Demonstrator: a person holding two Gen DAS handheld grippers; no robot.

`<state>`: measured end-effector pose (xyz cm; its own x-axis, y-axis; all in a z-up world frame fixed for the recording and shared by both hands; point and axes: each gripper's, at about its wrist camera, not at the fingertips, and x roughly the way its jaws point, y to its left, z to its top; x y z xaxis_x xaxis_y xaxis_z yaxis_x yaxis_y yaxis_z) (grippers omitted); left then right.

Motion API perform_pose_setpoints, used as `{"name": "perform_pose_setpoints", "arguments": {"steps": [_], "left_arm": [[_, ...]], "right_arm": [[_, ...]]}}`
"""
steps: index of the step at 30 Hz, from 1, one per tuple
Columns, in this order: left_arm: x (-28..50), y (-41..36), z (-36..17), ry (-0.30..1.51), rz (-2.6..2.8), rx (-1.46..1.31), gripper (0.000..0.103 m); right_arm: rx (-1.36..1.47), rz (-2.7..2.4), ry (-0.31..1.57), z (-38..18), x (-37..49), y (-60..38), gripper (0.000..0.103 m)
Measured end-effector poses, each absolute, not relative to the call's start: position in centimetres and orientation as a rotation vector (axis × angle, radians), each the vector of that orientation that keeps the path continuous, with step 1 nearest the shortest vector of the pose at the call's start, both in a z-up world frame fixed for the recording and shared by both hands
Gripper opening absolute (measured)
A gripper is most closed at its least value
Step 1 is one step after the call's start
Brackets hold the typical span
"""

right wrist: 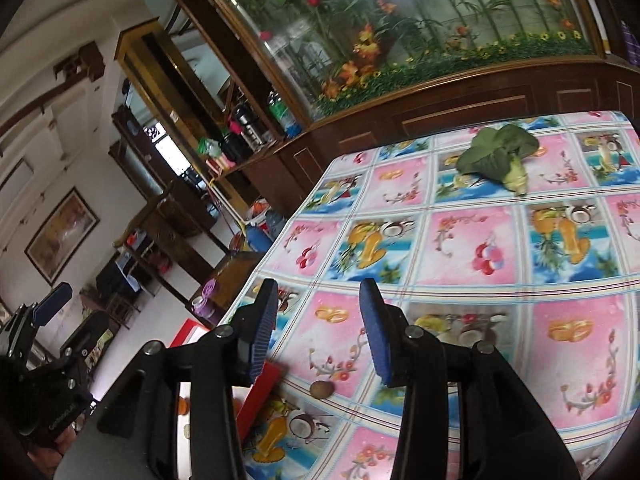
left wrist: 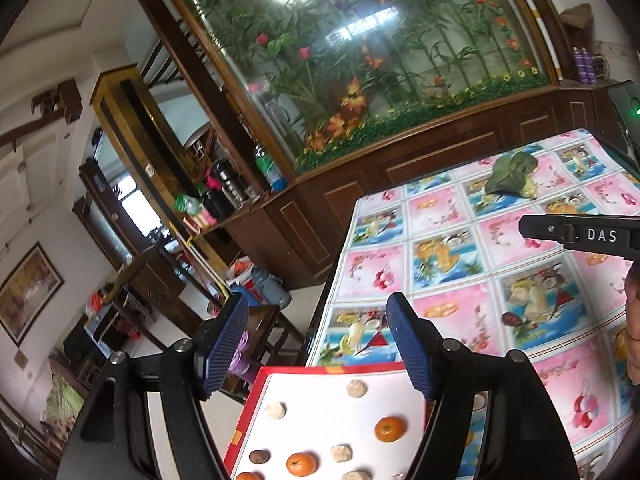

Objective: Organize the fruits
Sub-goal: 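Move both open tools back over the remaining items on the tablecloth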

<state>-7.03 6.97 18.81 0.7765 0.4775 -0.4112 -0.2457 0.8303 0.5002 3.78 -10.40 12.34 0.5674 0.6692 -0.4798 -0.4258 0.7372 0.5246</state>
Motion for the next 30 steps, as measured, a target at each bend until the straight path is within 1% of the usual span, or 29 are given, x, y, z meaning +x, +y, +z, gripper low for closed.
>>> {"name": "perform_pose_setpoints", "arguments": {"steps": [6, 21, 26, 30], "left_arm": [[-6.8, 4.8, 19.1, 0.541, 0.384, 0.475, 0.072], [-6.1, 2.5, 18.6, 0.543, 0.356, 0.502, 0.072], [-5.3, 2.5, 17.8, 0.564, 0.340, 0.495, 0.072], [-3.9, 3.2, 16.0, 0.626, 0.287, 0.439, 0.073]], "right_arm": [[0.406, 0.648, 0.693, 12.9, 3.7, -12.6, 0.044], [0.439, 0.631, 0.676, 13.3, 3.9, -14.9, 0.044], [0.435, 0.616, 0.687, 12.9, 4.4, -15.4, 0.044], [0.399, 0.584, 0.712, 12.3, 5.0, -15.7, 0.044]]}}
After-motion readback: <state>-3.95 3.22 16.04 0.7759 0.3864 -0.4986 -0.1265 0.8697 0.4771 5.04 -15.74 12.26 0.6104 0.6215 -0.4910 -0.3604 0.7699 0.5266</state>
